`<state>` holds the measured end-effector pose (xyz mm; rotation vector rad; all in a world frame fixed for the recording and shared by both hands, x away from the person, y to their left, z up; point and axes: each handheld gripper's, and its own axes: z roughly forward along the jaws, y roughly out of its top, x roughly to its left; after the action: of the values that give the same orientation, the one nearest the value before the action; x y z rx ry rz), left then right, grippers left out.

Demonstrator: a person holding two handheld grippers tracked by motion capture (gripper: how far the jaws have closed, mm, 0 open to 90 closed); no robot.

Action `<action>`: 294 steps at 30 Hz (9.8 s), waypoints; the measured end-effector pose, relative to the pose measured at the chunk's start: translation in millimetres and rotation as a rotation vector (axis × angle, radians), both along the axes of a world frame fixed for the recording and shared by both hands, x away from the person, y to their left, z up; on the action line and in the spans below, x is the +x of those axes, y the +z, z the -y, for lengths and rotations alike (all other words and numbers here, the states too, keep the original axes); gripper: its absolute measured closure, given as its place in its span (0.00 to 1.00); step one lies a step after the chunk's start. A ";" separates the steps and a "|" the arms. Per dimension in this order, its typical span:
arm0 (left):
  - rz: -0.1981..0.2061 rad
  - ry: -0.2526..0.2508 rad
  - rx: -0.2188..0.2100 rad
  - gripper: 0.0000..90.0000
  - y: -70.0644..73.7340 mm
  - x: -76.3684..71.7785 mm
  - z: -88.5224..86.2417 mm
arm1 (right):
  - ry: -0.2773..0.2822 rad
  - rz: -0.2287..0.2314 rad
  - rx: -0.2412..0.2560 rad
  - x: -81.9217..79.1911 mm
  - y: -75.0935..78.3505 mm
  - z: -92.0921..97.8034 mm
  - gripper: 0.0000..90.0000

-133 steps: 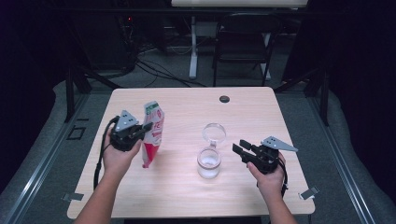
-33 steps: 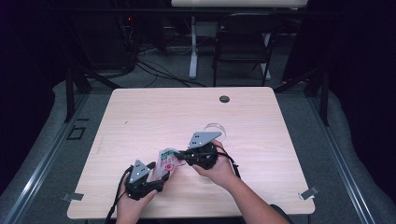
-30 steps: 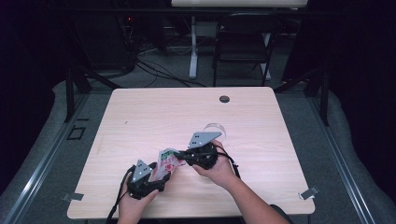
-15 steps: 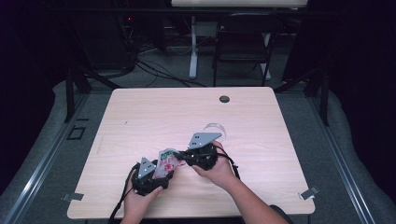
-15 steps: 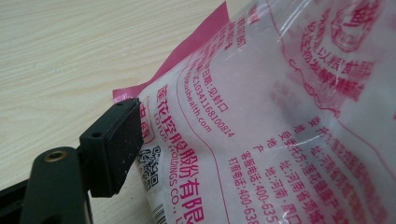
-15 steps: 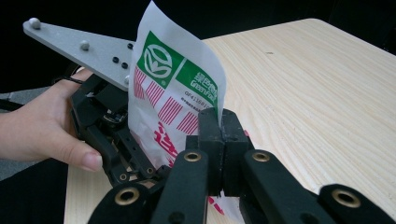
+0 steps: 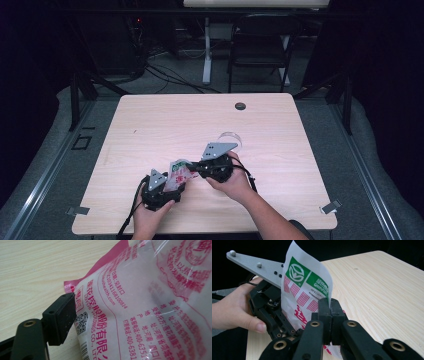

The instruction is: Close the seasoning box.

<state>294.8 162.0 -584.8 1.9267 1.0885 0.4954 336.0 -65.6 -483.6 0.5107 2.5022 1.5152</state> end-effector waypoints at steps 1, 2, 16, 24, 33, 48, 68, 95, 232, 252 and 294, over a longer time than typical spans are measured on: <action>-0.002 0.000 -0.004 0.23 -0.3 0.8 0.1 | 0.000 0.000 0.000 -0.1 0.0 0.0 1.00; -0.013 -0.004 -0.002 0.23 -0.3 1.9 -0.5 | 0.000 0.003 -0.003 -0.2 0.1 0.1 1.00; -0.162 0.010 0.035 0.19 -3.7 6.9 -0.4 | -0.008 0.006 -0.002 -0.7 -0.5 -0.3 1.00; -0.164 -0.003 0.054 0.18 -3.5 7.9 0.6 | -0.012 0.007 0.000 -0.8 -0.8 -0.8 1.00; -0.137 0.016 0.135 0.18 -4.0 6.5 9.3 | -0.017 0.007 -0.005 -0.5 -1.2 -0.3 1.00; -0.099 0.049 0.128 0.48 -2.8 4.5 6.3 | -0.011 0.009 0.002 -1.1 0.2 0.8 0.99; -0.051 0.050 0.156 0.69 5.7 3.8 -0.7 | 0.048 -0.013 0.044 -2.8 5.3 5.1 0.82; 0.023 0.004 0.259 0.70 24.6 -2.2 -2.9 | 0.204 0.007 -0.011 -17.0 5.3 -9.3 0.73; 0.645 -0.123 0.985 0.71 77.1 16.1 69.9 | -0.202 -0.167 0.098 -26.2 1.0 77.7 0.99; 0.688 -0.144 1.047 0.72 87.1 15.2 73.6 | -0.202 -0.171 0.110 -26.0 1.9 80.3 0.98; 0.748 -0.175 1.118 0.72 99.1 15.1 85.3 | -0.231 -0.177 0.120 -21.8 0.5 90.4 0.98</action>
<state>309.9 76.7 -485.7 2.3235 0.0813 1.8087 314.3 -156.0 -483.0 0.9561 2.3829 1.5969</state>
